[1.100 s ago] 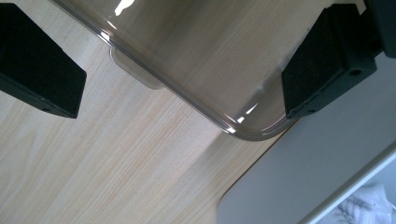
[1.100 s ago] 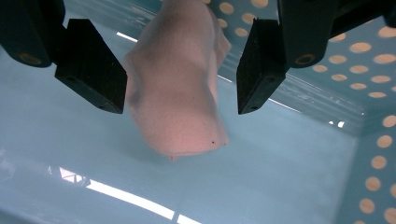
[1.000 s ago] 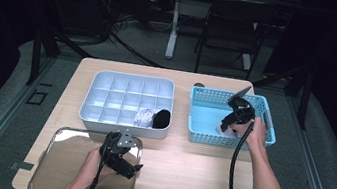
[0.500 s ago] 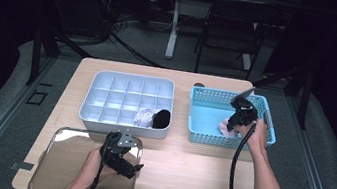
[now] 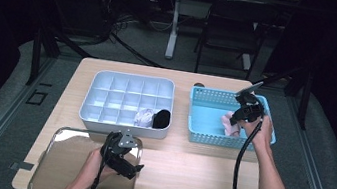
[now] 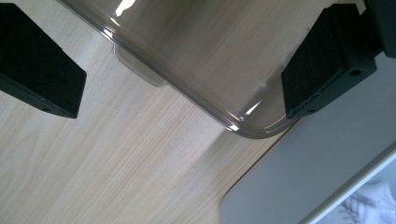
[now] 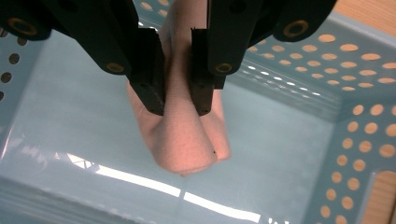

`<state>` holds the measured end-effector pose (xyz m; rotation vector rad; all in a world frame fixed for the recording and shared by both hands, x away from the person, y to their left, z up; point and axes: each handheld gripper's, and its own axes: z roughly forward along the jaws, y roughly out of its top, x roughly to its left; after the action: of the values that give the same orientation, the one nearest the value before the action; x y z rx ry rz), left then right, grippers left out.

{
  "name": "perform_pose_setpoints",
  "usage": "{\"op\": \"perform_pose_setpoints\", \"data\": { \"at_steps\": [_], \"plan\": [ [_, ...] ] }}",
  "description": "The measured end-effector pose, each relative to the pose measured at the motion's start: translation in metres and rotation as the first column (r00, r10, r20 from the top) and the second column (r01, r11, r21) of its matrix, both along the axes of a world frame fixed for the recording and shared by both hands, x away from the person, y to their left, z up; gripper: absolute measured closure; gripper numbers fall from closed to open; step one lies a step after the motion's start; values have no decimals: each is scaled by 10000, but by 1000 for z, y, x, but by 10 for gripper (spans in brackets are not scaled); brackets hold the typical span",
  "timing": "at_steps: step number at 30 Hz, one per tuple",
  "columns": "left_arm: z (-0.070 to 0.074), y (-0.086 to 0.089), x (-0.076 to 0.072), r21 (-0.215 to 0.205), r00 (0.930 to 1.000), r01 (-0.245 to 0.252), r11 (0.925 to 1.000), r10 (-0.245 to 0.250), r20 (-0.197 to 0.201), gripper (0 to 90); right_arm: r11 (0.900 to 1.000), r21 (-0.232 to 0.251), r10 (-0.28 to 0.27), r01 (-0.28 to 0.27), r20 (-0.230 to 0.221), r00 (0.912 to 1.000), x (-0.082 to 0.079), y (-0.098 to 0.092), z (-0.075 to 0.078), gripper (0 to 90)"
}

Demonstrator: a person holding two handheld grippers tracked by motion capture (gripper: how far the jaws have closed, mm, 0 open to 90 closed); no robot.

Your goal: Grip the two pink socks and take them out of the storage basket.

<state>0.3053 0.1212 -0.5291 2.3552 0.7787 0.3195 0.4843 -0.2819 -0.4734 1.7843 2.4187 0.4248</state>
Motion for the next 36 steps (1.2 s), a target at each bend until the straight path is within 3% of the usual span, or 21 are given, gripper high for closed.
{"op": "perform_pose_setpoints", "data": {
  "at_steps": [14,22,27,36],
  "plan": [
    [0,-1,-1,-24,10000,52,10000,-52,-7,2,9994,-75,334,-333,221,9992,3,4,29,776],
    [0,-1,-1,-42,10000,68,10000,-68,-3,2,9981,-218,586,-574,580,9966,0,9,50,777],
    [0,-1,-1,-86,10000,47,10000,-47,-5,2,9973,-243,713,-694,881,9936,-5,13,65,776],
    [0,-2,-2,-52,9999,91,9999,-91,48,2,9924,-74,1228,-1227,938,9880,-23,24,82,776]
  ]
}}
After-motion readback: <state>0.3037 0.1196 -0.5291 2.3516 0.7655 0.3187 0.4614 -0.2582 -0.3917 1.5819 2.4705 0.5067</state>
